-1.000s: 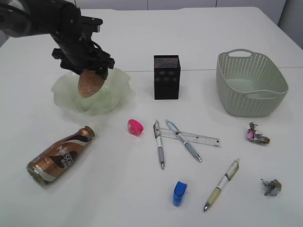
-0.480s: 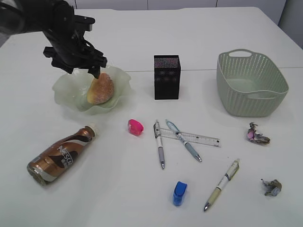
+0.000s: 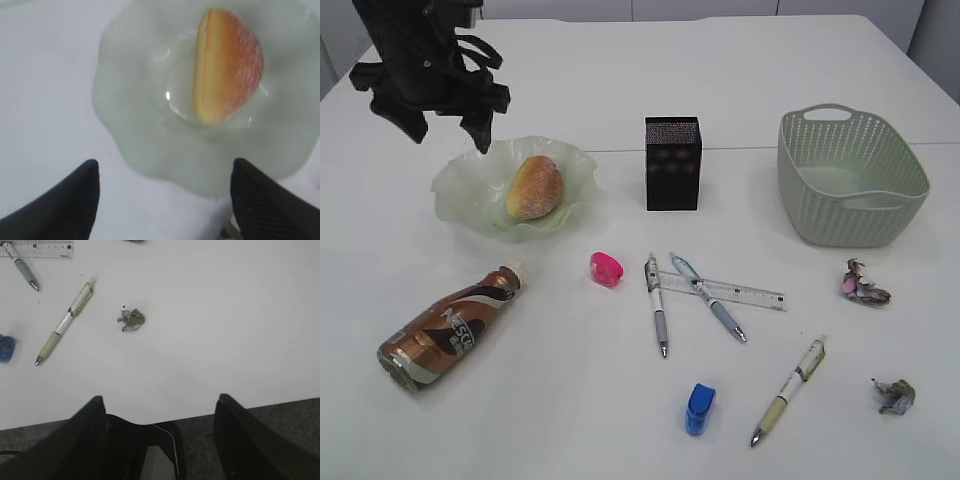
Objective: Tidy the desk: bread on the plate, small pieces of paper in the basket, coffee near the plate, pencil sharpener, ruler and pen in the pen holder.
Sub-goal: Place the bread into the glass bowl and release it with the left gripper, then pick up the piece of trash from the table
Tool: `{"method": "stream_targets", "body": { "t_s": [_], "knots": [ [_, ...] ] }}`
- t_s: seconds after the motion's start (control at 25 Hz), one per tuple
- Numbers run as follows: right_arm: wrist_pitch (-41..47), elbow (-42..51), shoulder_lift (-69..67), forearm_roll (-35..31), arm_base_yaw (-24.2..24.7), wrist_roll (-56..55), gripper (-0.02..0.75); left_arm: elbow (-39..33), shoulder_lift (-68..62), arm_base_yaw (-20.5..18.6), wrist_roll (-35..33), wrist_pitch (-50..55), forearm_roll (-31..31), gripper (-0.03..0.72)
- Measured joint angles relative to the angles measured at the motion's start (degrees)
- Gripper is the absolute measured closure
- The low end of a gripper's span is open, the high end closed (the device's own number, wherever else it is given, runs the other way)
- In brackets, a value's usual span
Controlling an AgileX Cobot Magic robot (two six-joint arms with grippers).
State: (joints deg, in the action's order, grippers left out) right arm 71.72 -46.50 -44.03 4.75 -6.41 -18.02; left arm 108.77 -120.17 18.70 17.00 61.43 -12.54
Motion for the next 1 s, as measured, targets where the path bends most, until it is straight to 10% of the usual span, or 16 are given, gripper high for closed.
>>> {"method": "stream_targets", "body": {
  "t_s": [0.6,1.0],
  "knots": [
    [-1.4,0.0,0.0,0.0,0.0,1.4,0.218,-0.3,12.8,0.0,-7.7,9.4,16.8,0.122],
    [-3.6,0.0,-4.6,0.4,0.0,1.7,0.218,-19.5,34.2,0.0,-8.0,10.0,16.8,0.137]
  ]
}}
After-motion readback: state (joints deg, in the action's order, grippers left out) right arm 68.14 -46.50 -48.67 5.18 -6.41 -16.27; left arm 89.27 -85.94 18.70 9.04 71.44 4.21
